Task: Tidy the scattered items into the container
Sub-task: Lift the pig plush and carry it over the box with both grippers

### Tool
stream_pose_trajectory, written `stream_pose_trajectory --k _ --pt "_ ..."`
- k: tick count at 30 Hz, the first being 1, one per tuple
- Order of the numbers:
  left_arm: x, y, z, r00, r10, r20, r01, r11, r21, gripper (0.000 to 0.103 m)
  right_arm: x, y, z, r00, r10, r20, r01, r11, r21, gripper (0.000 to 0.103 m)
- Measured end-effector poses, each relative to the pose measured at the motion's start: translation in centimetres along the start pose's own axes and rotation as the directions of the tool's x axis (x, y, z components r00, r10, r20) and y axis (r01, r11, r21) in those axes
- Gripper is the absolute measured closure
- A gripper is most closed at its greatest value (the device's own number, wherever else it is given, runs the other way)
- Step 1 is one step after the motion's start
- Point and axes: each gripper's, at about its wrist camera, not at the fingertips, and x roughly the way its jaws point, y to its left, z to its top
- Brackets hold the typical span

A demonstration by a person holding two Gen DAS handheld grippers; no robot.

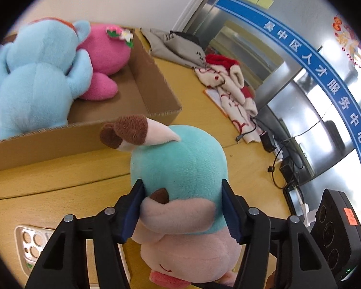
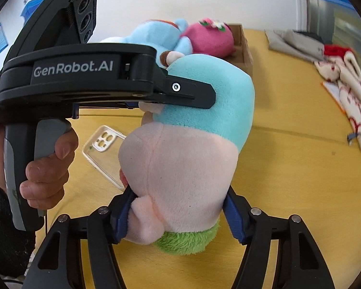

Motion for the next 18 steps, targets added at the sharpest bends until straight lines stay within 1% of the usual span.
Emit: stream_pose_trajectory --k 1,4,9,14,18 --pt "-0.6 -0.1 0.3 1.000 -0.002 0.017 0.002 1.000 -0.001 0.043 -0.5 0.3 -0.2 1.000 -0.002 0.010 0.002 1.000 -0.014 0.032" --pt "-2.7 -0.7 1.2 0.997 0.003 0.076 -0.004 1.000 0.010 0.043 -1.1 1.6 1.9 0.999 -0.010 0.050 0.013 0.998 -0.062 0.032" --pt "-5.5 -1.1 3.3 0.987 0.000 0.163 -0.004 1.000 0.021 0.043 -3.2 3.3 4.6 0.994 -0.017 0.111 0.031 0.991 -0.130 0.032" --pt "-7.6 -1.9 6.3 0.972 -0.007 0.237 -0.007 0.998 0.056 0.043 -4.7 4.4 7.4 0.985 -0.028 0.169 0.059 0.981 -0.182 0.032" --pt "-8.9 -2.4 8.4 0.963 -0.004 0.271 -0.018 0.997 0.077 0.043 -5.8 4.7 9.8 0.977 -0.031 0.209 0.077 0.974 -0.213 0.032"
